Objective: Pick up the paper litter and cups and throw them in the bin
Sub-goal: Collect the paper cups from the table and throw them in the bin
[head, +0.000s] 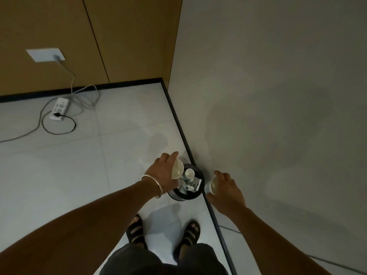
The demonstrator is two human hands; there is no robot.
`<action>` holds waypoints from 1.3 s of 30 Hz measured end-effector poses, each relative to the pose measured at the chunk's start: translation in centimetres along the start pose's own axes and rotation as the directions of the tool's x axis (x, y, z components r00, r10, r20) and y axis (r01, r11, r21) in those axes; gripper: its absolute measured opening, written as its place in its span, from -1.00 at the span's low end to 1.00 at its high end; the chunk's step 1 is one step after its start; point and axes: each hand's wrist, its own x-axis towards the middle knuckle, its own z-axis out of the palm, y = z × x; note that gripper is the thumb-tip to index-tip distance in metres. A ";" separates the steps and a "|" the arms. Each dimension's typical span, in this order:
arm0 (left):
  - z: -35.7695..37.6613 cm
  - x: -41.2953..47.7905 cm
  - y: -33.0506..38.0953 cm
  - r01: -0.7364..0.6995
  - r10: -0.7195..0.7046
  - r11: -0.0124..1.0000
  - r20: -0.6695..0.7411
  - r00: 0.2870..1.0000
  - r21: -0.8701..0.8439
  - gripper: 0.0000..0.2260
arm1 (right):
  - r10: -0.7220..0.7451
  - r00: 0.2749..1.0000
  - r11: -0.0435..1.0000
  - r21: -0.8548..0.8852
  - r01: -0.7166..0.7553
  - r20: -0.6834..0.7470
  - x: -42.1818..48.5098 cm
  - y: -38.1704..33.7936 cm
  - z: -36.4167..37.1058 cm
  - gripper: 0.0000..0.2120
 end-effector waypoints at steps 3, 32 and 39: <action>2.8 3.3 -1.0 0.104 -0.105 0.993 -0.018 0.994 -0.052 -0.25 | -0.078 0.996 0.997 -0.013 0.079 0.038 5.4 1.4 1.6 -0.29; 43.9 19.9 -16.0 0.167 -0.102 0.962 -0.283 0.954 0.218 -0.37 | -0.429 0.901 0.892 -0.127 0.434 0.065 34.5 14.2 35.2 -0.19; 43.8 19.8 -16.1 0.185 -0.098 0.917 -0.251 0.963 0.354 -0.32 | -0.496 0.868 0.857 -0.143 0.495 0.030 33.8 14.5 35.5 -0.17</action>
